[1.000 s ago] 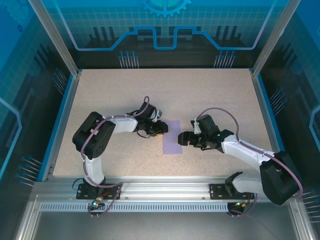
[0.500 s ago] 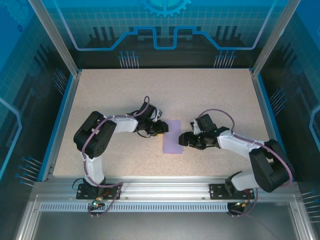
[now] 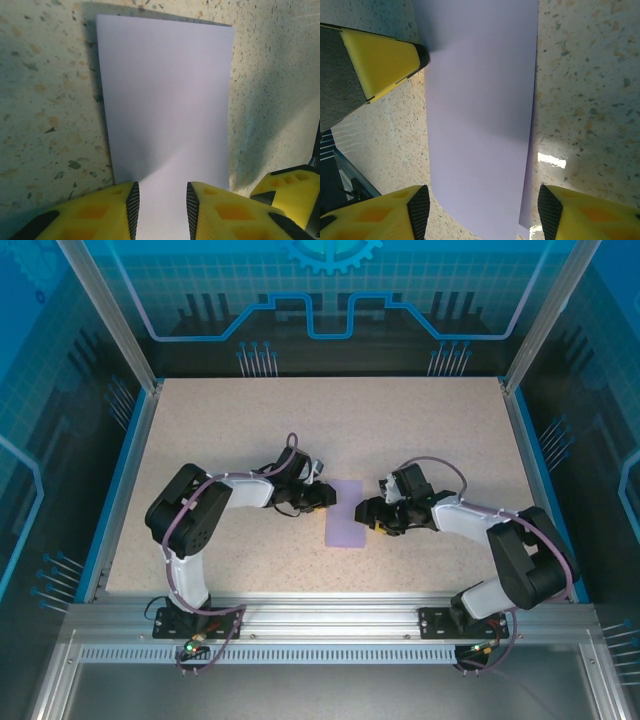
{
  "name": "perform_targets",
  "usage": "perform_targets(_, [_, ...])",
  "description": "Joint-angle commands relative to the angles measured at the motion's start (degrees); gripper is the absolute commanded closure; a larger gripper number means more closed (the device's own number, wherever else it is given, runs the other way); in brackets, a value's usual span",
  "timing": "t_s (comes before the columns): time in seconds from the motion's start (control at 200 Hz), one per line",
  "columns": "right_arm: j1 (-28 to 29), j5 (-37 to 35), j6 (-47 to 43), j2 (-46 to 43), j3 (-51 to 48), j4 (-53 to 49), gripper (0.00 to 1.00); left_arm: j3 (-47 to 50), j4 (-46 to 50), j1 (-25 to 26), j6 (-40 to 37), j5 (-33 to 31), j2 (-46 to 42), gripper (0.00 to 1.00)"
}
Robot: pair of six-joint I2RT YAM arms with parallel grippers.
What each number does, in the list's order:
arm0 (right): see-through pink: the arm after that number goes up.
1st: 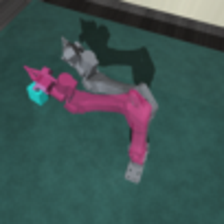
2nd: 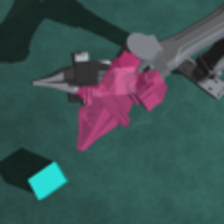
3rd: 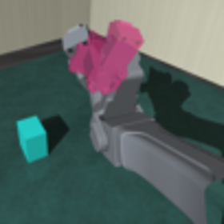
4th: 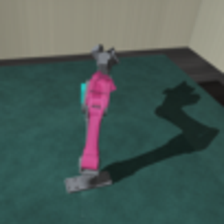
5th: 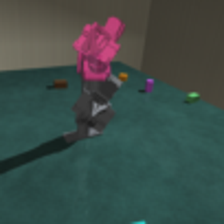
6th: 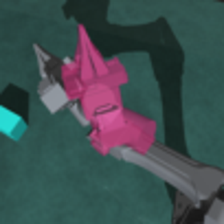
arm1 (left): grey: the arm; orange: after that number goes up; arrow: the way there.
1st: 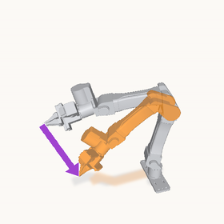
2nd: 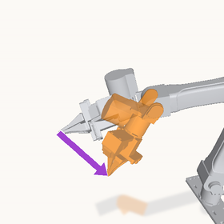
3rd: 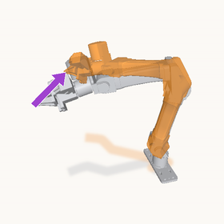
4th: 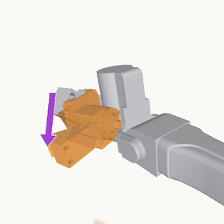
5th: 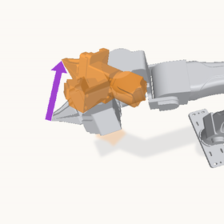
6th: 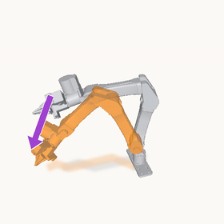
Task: Fold a paper plane with a square sheet of paper (fold left side to right side)
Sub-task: Fold the triangle a second time at the center of the table.
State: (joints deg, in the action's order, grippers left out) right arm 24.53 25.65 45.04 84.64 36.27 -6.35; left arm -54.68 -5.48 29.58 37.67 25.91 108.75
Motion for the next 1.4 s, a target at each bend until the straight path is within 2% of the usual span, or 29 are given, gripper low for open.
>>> perform_targets(0.0, [-0.1,1.8,1.0,1.4,0.9,0.4,0.38,2.5,-0.4,1.4,0.7,-0.7,4.3,0.65])
perform_targets(0.415, [2.0,2.8,2.3,5.5,1.7,3.0,0.39,2.8,-0.3,1.6,0.6,-1.0,3.9,0.65])
perform_targets(0.795, [2.9,1.9,3.1,5.0,3.2,4.0,0.45,3.0,-0.6,2.1,0.6,-0.8,3.3,0.64])
perform_targets(0.88, [2.6,1.9,2.8,4.7,3.5,3.6,0.46,3.5,-1.5,2.1,0.5,-0.4,2.2,0.62])
perform_targets(1.035, [1.4,2.4,2.8,4.7,3.9,3.9,0.46,5.0,-2.6,2.1,-2.1,-0.5,-4.3,0.54])
perform_targets(1.145, [0.4,3.3,2.8,4.7,4.6,3.7,0.46,7.3,-2.1,2.1,-5.0,-2.6,-11.8,0.45])
perform_targets(1.23, [-0.5,4.3,2.8,4.8,5.4,3.5,0.46,9.5,-0.7,2.5,-7.6,-4.8,-17.9,0.42])
perform_targets(1.395, [-1.7,4.9,1.7,5.6,8.0,1.2,0.46,14.1,3.6,7.8,-13.1,-11.8,-29.0,0.38])
